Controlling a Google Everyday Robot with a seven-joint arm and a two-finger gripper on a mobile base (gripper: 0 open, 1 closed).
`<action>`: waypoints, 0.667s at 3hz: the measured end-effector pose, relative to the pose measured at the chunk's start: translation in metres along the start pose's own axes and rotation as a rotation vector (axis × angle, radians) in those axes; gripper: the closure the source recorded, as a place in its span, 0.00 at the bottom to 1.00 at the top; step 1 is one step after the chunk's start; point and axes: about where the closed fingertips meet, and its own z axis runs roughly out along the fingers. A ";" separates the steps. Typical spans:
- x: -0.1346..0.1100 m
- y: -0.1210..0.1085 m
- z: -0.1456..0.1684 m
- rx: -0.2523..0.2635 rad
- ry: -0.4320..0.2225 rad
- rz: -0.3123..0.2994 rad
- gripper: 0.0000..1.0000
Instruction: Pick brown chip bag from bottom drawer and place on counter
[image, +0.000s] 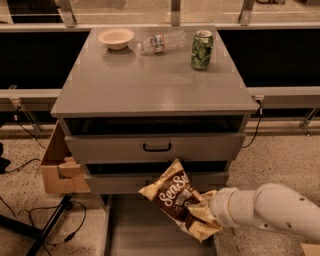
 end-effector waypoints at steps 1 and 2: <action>-0.051 0.005 -0.075 0.050 -0.060 -0.001 1.00; -0.110 0.014 -0.146 0.119 -0.091 -0.036 1.00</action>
Offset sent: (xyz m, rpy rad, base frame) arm -0.0312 -0.0075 0.3165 -0.0584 -0.2605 -0.0907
